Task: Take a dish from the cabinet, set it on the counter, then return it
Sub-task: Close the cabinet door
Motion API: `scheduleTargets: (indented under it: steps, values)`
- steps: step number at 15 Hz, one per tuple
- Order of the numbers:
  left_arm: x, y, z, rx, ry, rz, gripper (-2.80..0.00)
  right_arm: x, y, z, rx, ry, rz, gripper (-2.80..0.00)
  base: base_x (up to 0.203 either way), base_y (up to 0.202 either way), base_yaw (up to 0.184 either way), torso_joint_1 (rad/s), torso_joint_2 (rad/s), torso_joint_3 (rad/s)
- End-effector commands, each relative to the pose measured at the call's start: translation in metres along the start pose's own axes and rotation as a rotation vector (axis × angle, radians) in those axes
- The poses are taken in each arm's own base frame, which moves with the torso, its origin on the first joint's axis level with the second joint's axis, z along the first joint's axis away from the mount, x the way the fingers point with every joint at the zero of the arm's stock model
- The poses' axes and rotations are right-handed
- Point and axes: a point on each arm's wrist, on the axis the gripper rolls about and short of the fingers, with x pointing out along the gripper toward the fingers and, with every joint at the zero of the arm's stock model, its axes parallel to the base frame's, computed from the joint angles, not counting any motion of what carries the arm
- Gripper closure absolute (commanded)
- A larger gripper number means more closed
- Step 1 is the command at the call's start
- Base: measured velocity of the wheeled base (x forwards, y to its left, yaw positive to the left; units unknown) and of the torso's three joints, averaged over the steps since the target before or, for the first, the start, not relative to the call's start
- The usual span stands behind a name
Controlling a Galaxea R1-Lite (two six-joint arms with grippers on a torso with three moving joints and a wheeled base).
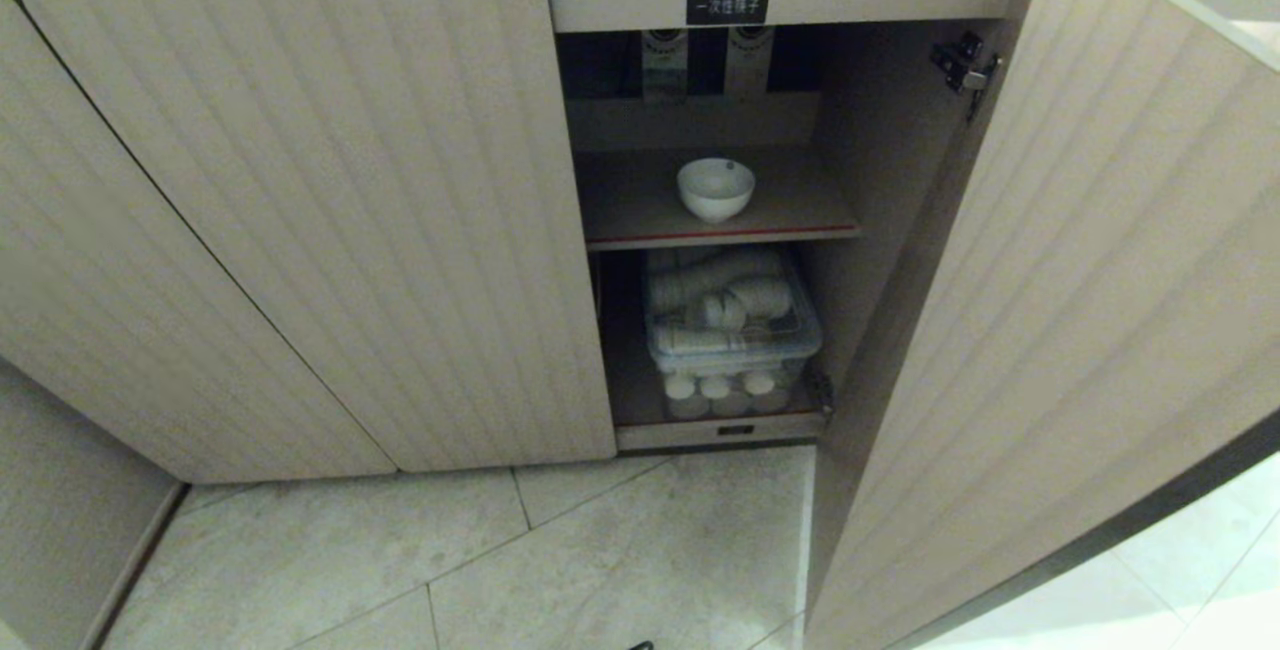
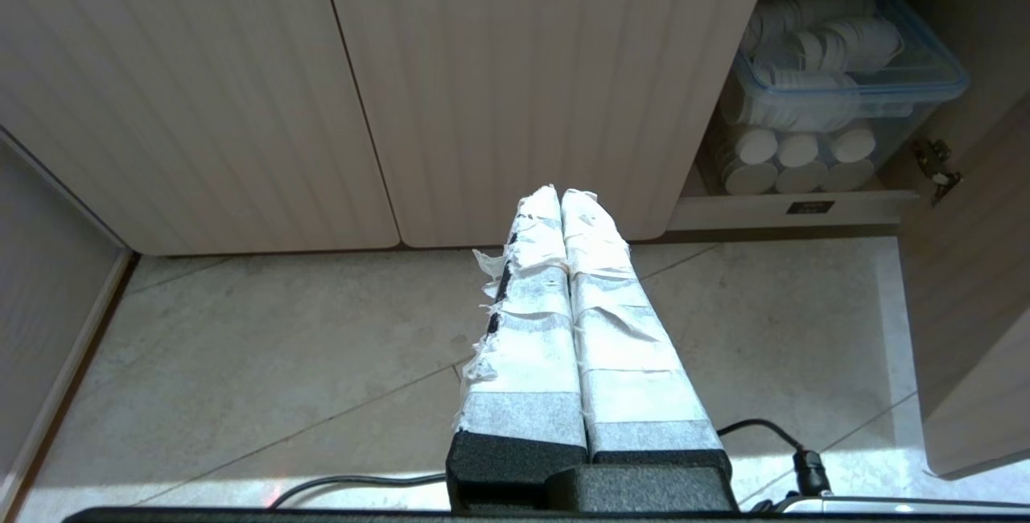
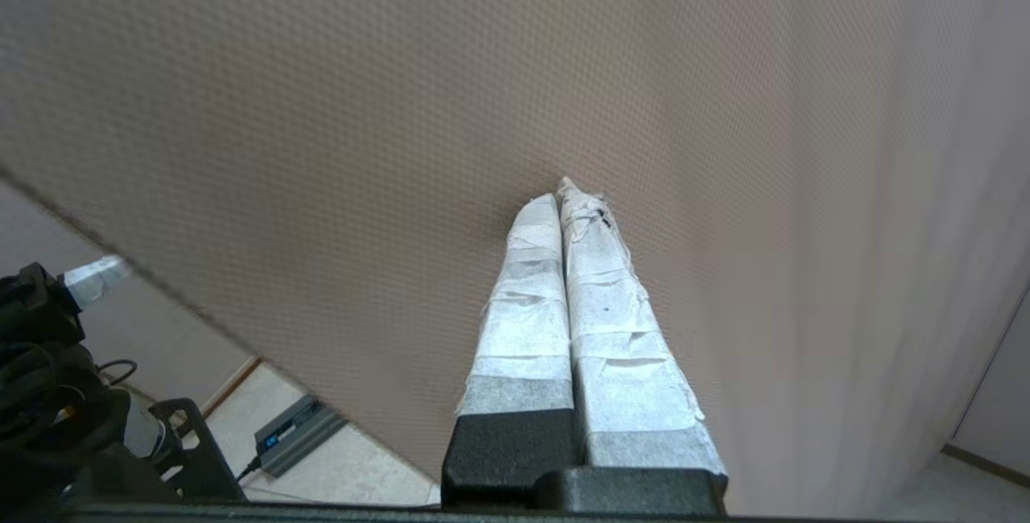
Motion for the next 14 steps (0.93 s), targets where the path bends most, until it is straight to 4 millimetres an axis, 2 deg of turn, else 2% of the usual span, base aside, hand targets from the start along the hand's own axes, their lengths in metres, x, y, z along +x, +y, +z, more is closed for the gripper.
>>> scheduleTargets:
  steps: [1,6,14]
  values:
    - [0.000,0.000,0.000,-0.001,-0.001,-0.001,0.00,0.011,-0.006,0.004,0.006,0.011,0.004,0.00,0.000,0.000,0.000,0.000,0.00,0.000]
    - [0.000,0.000,0.000,-0.001,-0.003,0.001,0.00,0.030,-0.009,0.009,-0.003,-0.003,0.051,0.00,0.000,0.000,0.000,0.000,0.00,0.000]
    - [0.000,0.000,0.000,-0.001,-0.003,0.001,0.00,0.050,-0.016,0.005,-0.005,-0.013,0.066,0.00,0.000,0.000,0.000,0.000,0.00,0.000]
